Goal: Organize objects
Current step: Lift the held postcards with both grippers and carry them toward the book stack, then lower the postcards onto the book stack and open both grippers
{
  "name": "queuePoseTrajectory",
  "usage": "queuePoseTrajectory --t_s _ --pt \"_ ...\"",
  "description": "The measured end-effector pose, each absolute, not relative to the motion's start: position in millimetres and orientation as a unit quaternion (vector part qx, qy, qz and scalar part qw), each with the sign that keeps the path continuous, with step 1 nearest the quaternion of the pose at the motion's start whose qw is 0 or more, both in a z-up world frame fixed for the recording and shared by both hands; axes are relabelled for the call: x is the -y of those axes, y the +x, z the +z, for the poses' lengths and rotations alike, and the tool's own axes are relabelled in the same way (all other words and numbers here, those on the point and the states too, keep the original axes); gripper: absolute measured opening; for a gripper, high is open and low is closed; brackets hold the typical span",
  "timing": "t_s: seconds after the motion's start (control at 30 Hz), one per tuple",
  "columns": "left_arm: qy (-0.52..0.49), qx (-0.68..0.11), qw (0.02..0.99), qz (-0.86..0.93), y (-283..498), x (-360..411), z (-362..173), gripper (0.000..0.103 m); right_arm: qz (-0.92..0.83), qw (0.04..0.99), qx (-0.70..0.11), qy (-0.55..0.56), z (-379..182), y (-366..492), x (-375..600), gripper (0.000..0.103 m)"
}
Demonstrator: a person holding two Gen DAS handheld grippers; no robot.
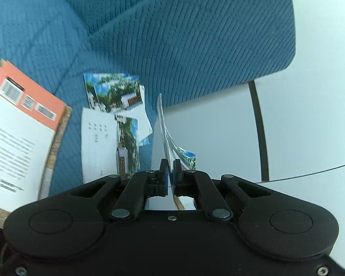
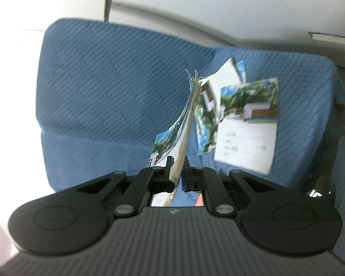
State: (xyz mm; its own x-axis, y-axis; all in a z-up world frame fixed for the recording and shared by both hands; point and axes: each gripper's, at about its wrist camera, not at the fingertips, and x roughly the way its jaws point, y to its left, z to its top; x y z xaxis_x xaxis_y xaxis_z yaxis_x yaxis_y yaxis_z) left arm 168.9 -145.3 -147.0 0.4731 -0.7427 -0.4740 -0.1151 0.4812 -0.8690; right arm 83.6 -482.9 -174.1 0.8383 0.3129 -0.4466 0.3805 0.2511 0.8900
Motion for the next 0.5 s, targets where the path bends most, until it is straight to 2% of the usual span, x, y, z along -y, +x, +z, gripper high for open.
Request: queuePoseTrajectory --t_s 0.27,0.5 --pt "-0.469 -0.436 0.742 -0.199 150 80 -128 0.003 0.03 0.755 -0.305 0.581 -143 93 435 0.009" --pt "-0.479 -0.431 0.741 -0.19 137 27 -140 0.004 0.063 0.752 -0.338 0.562 -148 103 397 0.009"
